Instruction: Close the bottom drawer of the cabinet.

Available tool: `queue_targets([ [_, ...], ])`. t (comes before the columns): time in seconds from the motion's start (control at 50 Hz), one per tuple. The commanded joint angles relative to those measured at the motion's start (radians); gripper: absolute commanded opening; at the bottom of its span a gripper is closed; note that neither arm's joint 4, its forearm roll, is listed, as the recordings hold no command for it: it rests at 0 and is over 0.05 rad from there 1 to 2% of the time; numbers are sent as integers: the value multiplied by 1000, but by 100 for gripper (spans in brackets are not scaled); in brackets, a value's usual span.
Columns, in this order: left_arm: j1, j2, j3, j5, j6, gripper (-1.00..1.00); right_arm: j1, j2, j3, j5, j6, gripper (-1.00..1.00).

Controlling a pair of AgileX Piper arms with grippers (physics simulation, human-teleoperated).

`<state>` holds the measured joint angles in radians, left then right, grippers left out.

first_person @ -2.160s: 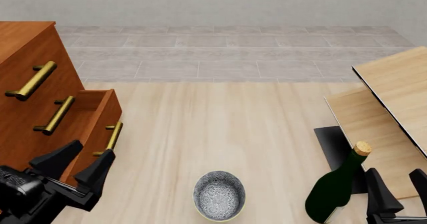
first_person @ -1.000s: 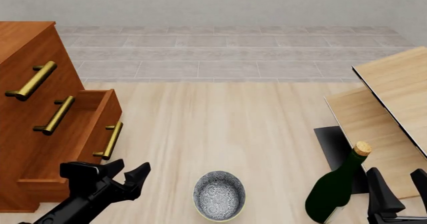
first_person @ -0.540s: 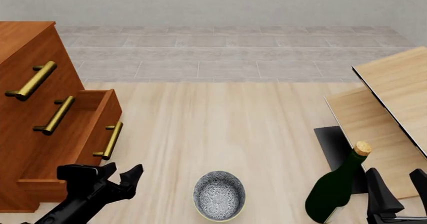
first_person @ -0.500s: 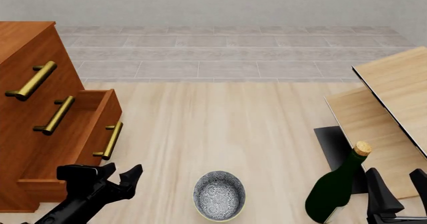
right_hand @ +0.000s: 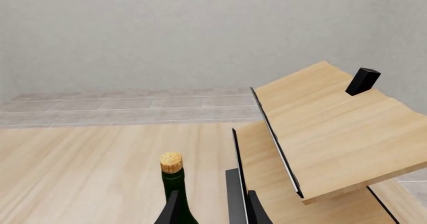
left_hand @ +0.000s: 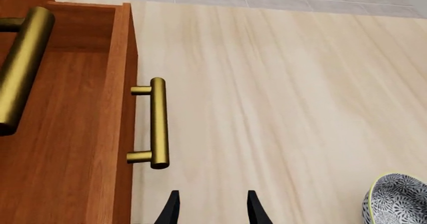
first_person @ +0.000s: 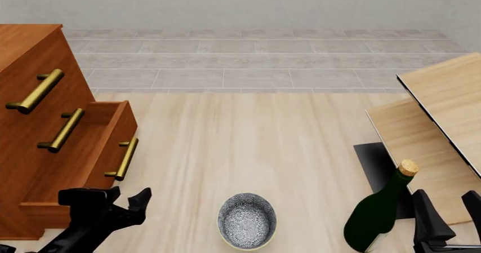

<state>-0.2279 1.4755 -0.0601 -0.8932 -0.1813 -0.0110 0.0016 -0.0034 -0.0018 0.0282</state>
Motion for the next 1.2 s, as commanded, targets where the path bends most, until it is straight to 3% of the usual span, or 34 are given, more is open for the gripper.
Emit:
queue_targets([
  [0.02,44,13,7,-18,40,100,-2,0,1,-3,4,100],
  [1.2,153,56,-25,-21,90,100,-5,-1,-1,-1,1,100],
])
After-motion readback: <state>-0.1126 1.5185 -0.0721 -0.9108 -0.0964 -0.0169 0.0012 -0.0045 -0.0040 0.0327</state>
